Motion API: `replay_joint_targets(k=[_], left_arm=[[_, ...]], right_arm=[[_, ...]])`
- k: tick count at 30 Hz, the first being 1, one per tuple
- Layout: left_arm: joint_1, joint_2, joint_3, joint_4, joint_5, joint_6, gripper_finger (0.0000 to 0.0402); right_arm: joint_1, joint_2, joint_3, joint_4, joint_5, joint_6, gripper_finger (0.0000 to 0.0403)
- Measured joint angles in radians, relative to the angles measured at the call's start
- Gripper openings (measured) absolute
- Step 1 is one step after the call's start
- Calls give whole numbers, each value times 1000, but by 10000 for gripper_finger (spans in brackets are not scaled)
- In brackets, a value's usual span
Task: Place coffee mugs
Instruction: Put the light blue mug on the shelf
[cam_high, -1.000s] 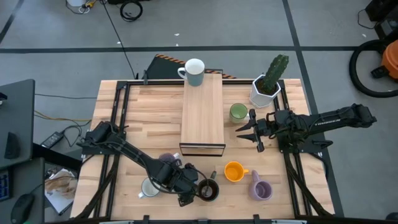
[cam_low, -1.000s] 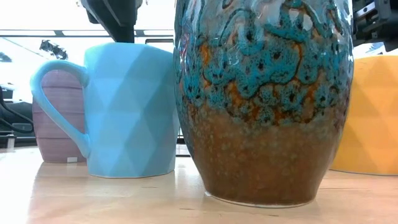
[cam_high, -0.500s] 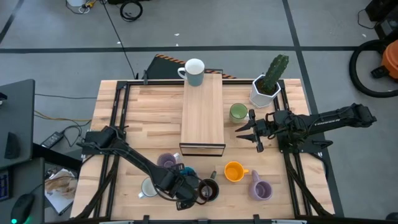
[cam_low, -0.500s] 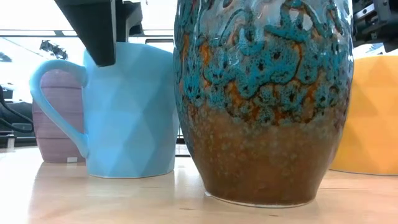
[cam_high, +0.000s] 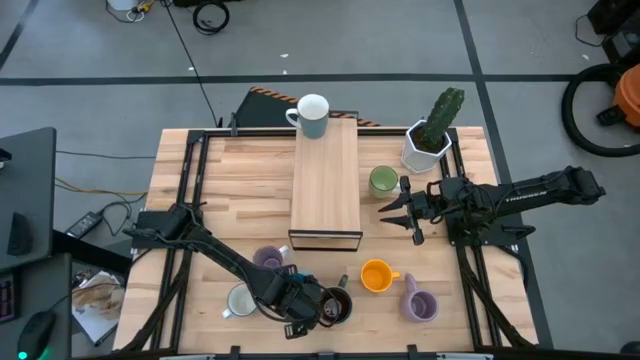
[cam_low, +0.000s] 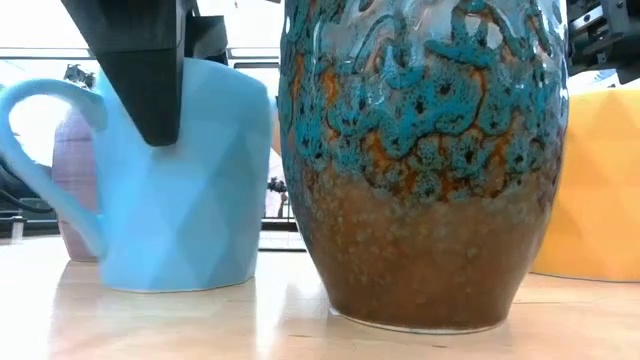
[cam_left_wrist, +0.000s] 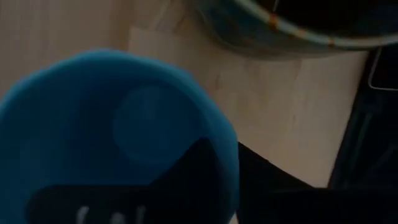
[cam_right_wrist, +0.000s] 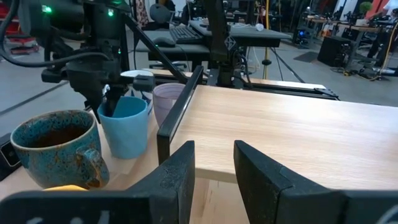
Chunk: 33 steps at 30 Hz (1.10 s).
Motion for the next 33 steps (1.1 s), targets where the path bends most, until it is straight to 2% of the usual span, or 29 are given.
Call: replay_joint_targets(k=[2,8,12,21,26,33], left_arm=[[1,-4,3,-8,11,4,30],[-2,0,56,-48,94,86,29],[-4,1,133,-143,129,171,31],[-1,1,335,-362,112,347,29],[-2,0,445,-468,26,459,31],[5,0,574,-578,-161,661,31]], right_arm=[[0,0,0,-1,-3,2,117],[0,0,0,1,-6,3,117],[0,0,0,3,-6,3,117],[0,0,0,0,-6,3,117],[0,0,0,0,-6,-1,117],[0,0,0,-1,-7,6,117]])
